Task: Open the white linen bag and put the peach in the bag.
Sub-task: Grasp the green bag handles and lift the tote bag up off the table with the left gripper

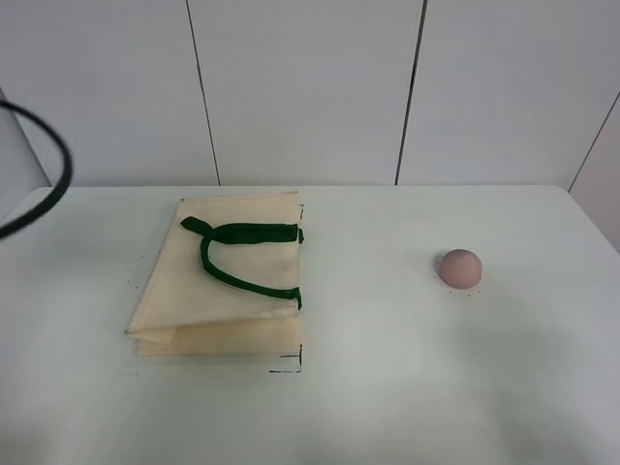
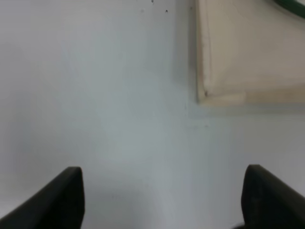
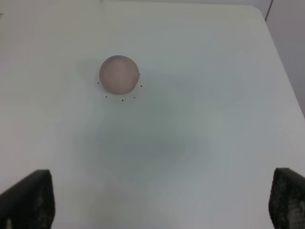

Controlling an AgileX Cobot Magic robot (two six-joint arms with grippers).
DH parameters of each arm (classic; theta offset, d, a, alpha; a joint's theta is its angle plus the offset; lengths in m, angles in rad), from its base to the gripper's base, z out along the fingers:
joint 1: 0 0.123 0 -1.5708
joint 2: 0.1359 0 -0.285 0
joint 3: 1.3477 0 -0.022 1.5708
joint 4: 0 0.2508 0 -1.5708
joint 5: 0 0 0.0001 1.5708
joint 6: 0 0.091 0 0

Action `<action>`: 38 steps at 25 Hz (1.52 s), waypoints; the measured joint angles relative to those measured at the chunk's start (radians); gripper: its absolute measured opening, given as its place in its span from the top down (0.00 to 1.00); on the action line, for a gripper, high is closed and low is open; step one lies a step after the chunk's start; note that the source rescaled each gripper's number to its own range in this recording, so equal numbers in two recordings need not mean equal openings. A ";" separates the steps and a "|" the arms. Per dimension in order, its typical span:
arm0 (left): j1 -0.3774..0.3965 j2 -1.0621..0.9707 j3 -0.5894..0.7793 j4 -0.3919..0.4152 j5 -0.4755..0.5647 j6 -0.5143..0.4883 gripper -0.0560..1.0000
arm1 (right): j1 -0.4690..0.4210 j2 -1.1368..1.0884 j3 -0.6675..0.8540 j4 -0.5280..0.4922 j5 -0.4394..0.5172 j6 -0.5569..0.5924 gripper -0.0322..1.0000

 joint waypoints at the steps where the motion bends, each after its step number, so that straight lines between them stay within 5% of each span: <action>1: 0.000 0.075 -0.037 0.000 -0.015 0.000 0.08 | 0.000 0.000 0.000 0.000 0.000 0.000 0.00; 11: -0.019 0.750 -0.462 -0.076 -0.082 -0.025 0.08 | 0.000 0.000 0.000 0.000 0.000 0.000 0.00; 21: -0.267 1.079 -0.723 -0.061 -0.083 -0.214 0.08 | 0.000 0.000 0.000 0.000 0.000 0.000 0.00; 38: -0.300 1.363 -0.805 -0.003 -0.177 -0.286 0.09 | 0.000 0.000 0.000 0.000 0.000 0.000 0.00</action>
